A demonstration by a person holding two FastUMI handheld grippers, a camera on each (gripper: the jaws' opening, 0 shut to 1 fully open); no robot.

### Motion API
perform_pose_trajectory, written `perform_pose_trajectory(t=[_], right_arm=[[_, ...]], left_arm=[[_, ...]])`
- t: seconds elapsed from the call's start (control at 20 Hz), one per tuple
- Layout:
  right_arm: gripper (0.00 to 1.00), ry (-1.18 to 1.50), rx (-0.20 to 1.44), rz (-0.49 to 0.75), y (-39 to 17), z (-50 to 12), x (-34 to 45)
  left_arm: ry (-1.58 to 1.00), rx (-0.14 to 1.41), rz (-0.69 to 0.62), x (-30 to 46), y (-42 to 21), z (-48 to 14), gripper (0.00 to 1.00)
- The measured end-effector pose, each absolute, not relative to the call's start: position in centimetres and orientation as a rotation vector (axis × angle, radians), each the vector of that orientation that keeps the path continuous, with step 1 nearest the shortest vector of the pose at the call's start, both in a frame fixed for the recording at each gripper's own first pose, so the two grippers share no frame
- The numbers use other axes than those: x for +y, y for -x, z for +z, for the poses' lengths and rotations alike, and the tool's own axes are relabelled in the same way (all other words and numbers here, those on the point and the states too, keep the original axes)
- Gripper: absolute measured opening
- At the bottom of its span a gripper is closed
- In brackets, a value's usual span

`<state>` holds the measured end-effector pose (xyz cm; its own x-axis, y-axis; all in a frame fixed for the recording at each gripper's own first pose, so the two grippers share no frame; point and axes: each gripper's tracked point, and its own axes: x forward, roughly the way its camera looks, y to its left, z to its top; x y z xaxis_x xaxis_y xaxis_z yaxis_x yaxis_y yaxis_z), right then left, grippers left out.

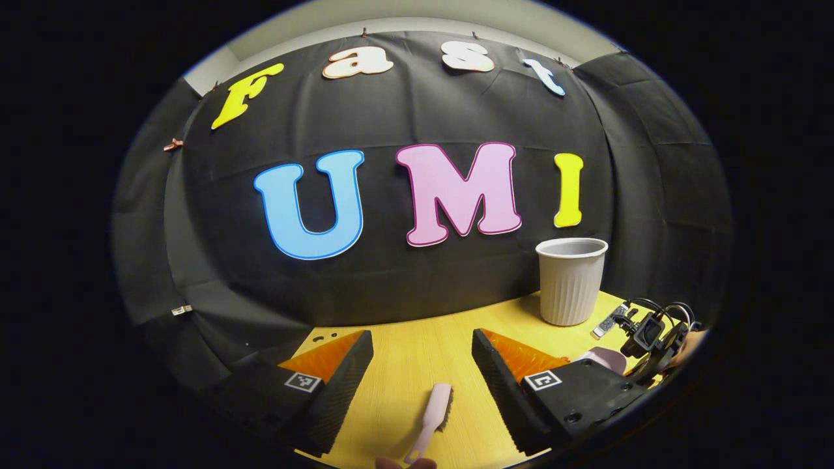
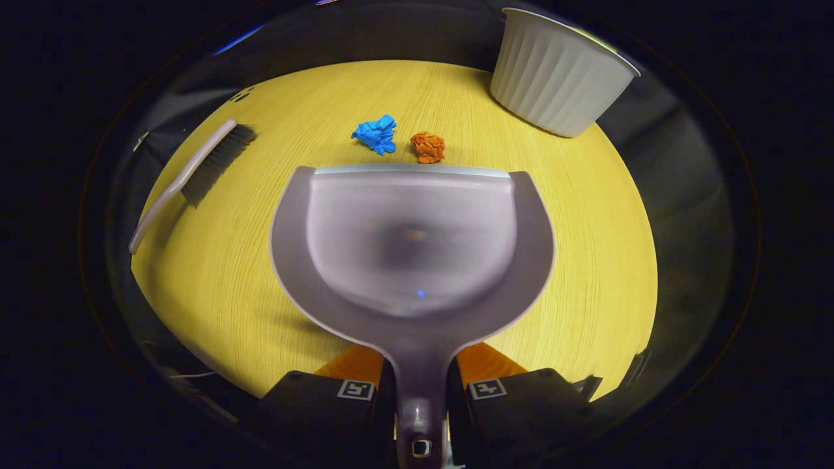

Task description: Pick up the small broom and dustpan from the desktop, sweep the trash into the dustpan with the broom, and then empty the trash into the garbage bin.

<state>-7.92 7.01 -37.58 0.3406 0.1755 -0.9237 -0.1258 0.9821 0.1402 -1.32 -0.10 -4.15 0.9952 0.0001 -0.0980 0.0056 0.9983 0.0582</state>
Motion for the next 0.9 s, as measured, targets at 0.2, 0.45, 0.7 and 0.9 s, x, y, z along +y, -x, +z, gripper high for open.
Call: perform_pose_trajectory(t=[0.2,0.45,0.7,0.9], right_arm=[[0.36,-0.024,1.155,0.243,8.4,-35.7,6.7],[0.36,-0.033,1.112,0.268,9.5,-32.7,5.2],[0.36,-0.038,1.076,0.251,10.3,-30.7,3.3],[0.36,-0.052,1.081,0.234,11.1,-30.6,2.6]], left_arm=[[-0.065,0.148,-0.023,-0.2,0.8,-5.8,0.97],[-0.095,0.409,-0.118,-0.9,-0.2,-13.7,0.97],[-0.109,0.780,-0.207,-0.9,0.8,-24.1,0.93],[-0.103,0.958,-0.180,-0.1,0.7,-29.6,0.88]])
